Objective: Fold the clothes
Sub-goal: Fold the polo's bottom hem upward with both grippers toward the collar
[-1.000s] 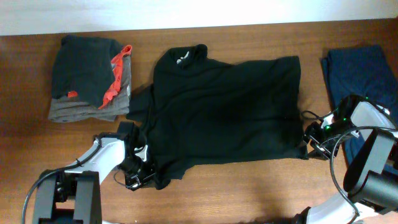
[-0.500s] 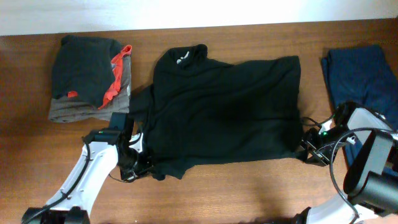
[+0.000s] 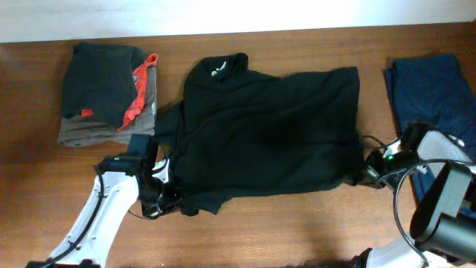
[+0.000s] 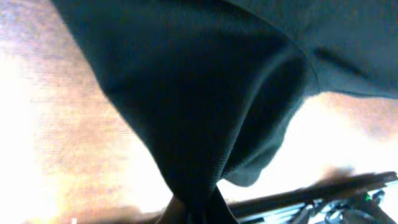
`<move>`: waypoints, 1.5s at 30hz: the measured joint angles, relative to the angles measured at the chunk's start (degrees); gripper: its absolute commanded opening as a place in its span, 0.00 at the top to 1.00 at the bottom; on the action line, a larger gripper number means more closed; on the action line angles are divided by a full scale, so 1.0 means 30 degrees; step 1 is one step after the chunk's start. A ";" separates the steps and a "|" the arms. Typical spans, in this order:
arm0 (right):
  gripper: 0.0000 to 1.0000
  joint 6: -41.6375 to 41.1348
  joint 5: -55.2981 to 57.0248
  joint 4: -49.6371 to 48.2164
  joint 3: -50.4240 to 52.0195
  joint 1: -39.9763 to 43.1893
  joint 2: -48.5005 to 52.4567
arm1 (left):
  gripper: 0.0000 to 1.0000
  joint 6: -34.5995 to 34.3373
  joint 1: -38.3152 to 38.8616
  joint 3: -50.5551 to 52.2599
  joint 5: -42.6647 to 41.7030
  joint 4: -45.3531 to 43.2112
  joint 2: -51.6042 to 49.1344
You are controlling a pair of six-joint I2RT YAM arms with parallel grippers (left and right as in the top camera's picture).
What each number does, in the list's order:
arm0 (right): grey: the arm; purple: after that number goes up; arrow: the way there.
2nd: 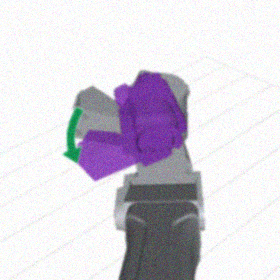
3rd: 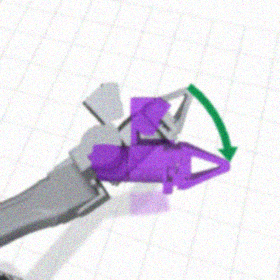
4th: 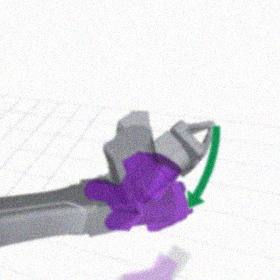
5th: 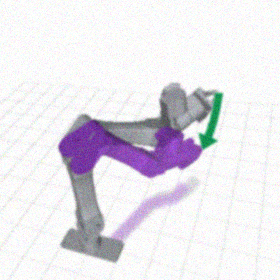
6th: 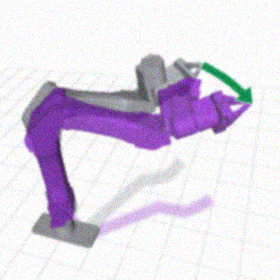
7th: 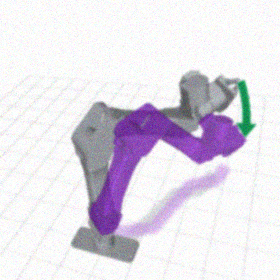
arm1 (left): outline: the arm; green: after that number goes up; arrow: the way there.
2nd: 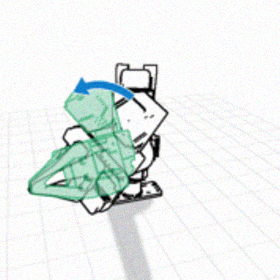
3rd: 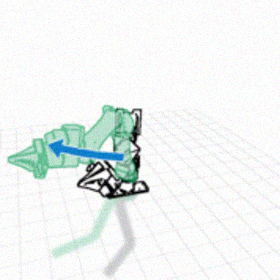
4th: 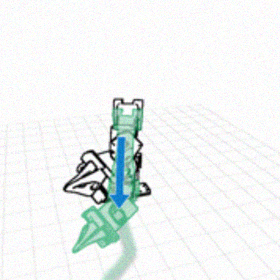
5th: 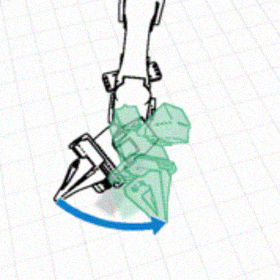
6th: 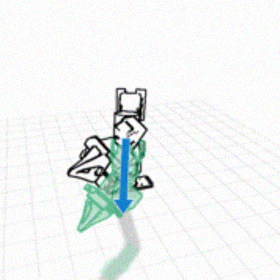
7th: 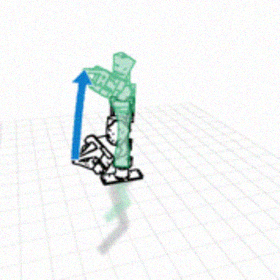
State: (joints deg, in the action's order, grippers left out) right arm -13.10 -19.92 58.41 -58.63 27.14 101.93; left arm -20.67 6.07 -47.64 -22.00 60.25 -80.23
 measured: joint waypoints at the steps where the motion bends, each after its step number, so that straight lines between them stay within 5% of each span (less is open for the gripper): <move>1: 0.96 0.0015 0.0634 0.1035 -0.0831 0.0080 -0.0393 | 0.99 0.0000 0.0000 -0.0408 0.0095 0.0379 0.0117; 7: 0.96 0.0015 0.2397 0.2856 -0.3177 0.0211 -0.3963 | 0.99 0.0000 0.0000 -0.2098 0.0918 0.1268 0.1566; 19: 0.96 0.0022 0.2841 0.4816 -0.3220 0.0211 -0.4065 | 0.99 -0.0007 0.0007 -0.2135 0.1144 0.3519 0.1851; 32: 0.96 0.0634 0.2761 0.9734 -0.6120 0.0211 -0.6237 | 0.99 -0.0073 0.0015 -0.4932 0.2047 0.6732 0.6288; 45: 0.96 0.1158 0.1129 0.6353 -0.6120 -0.1217 -0.6200 | 0.99 -0.0131 0.0015 -0.4947 0.2973 0.3781 0.4546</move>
State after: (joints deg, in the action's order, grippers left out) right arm -9.63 -16.53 77.47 -76.99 23.49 83.33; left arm -21.06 6.11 -62.48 -13.08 71.59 -66.59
